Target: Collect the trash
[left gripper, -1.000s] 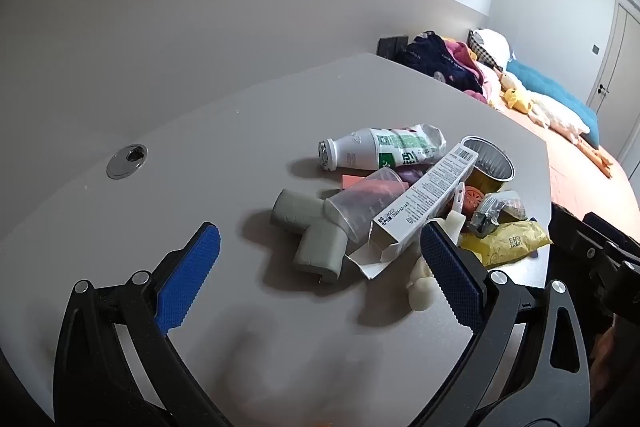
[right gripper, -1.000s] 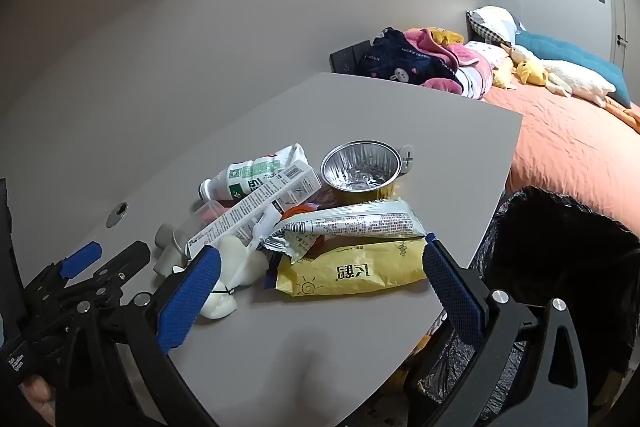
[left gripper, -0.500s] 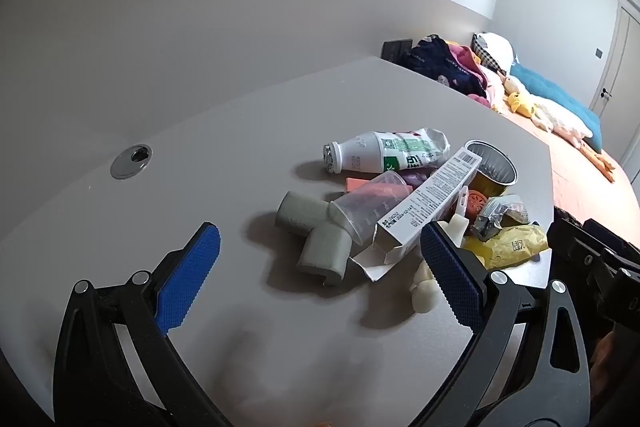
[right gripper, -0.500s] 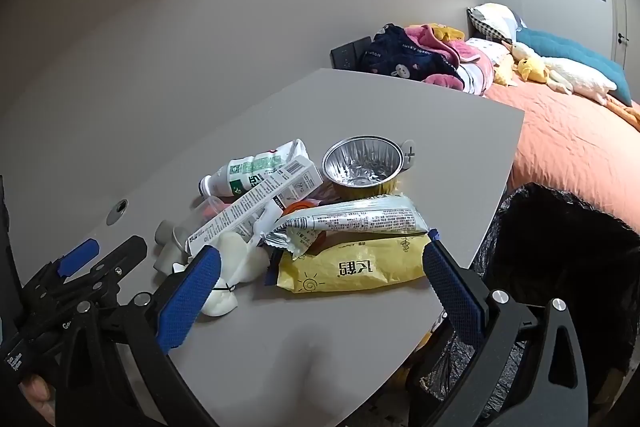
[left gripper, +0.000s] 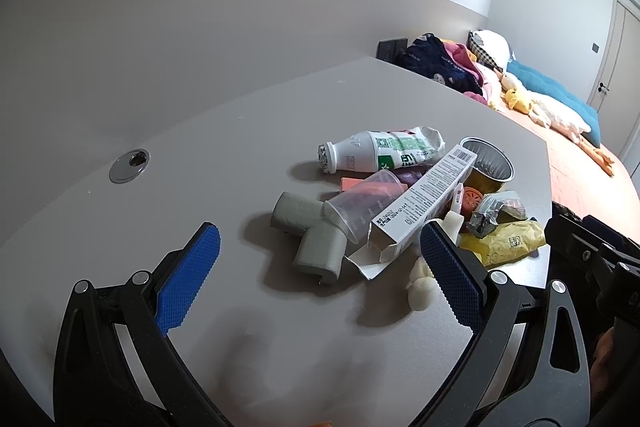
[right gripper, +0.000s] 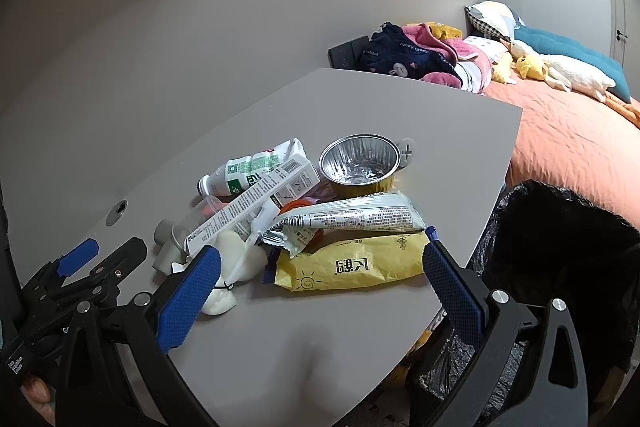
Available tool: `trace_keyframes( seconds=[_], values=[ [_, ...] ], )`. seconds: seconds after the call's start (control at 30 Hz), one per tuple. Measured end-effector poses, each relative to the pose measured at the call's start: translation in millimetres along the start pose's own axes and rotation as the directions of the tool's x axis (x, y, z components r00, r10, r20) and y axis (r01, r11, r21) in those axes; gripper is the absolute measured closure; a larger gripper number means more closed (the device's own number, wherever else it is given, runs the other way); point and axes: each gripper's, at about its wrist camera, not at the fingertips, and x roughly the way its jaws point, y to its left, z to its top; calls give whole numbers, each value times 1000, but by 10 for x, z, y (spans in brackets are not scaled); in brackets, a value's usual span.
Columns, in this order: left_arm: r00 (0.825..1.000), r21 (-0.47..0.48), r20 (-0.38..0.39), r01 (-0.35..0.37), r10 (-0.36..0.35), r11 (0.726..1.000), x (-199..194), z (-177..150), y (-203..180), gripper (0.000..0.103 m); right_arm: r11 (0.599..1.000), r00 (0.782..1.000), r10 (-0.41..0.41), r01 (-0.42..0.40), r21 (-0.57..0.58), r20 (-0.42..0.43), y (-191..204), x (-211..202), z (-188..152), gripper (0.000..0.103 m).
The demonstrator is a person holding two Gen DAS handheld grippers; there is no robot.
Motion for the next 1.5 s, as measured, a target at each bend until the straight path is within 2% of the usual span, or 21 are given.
trace_keyframes(
  seconds=[1.0,1.33,1.5],
  values=[
    [1000,4,14,8,-8,1000,-18,-12,-9,6,1000,1000,-1,1,-3,-3,-5,-12,-8,3],
    [1000,7,-13,18,-18,1000,24,-32,-6,6,1000,1000,20,-20,-23,-10,-27,26,-55,3],
    [999,-25,-36,-9,8,1000,109,-40,59,6,999,999,49,-49,-15,1,-25,57,-24,3]
  ],
)
